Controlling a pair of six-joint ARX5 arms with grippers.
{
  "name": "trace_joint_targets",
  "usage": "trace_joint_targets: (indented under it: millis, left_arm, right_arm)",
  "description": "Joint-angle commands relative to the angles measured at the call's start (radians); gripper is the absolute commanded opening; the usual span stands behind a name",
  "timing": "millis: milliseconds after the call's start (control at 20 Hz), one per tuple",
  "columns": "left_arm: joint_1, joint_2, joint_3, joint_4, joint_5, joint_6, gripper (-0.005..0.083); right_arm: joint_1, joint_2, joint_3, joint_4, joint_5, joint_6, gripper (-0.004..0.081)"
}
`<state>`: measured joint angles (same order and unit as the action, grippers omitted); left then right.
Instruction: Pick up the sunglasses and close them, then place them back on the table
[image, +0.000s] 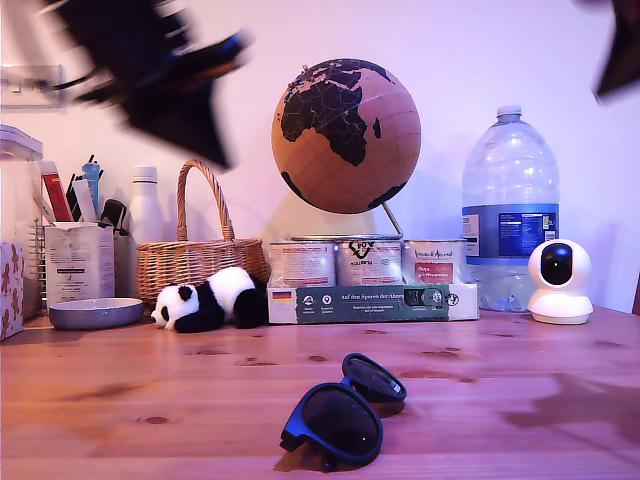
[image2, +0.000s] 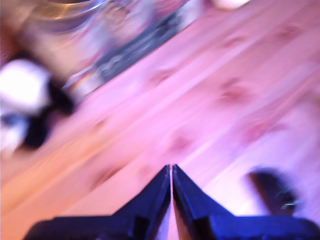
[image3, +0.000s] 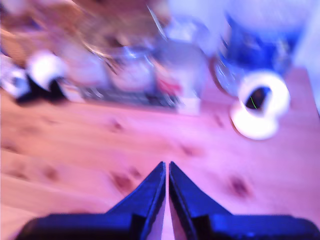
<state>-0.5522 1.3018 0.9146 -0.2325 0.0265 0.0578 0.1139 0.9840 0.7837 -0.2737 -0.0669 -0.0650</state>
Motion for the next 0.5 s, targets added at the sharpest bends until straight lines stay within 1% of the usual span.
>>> trace_joint_targets:
  millis: [0,150,250,350,400,450]
  left_arm:
    - [0.054,-0.089,-0.085,0.067,0.009,0.004,-0.0024]
    - [0.194,-0.214,-0.222,0.146,0.064,0.003,-0.0024]
    - [0.273,-0.298,-0.29,0.18,0.128,0.003,-0.0024]
    - [0.325,-0.386,-0.345,0.206,0.167,0.003,-0.0024]
    - [0.338,-0.43,-0.37,0.214,0.179,0.003,-0.0024]
    - [0.344,-0.472,-0.389,0.214,0.179,0.003,-0.0024]
  right_arm:
    - [-0.036,-0.01,-0.049,0.075,0.006,-0.009,-0.0013]
    - [-0.085,-0.029,-0.12,0.16,-0.012,-0.007,-0.0013]
    - [-0.108,-0.068,-0.172,0.219,-0.011,-0.003,-0.0013]
    - [-0.114,-0.138,-0.248,0.298,-0.008,0.026,-0.0013]
    - [-0.114,-0.176,-0.289,0.344,-0.008,0.026,-0.0013]
    - [-0.114,-0.218,-0.326,0.365,-0.007,0.019,-0.0013]
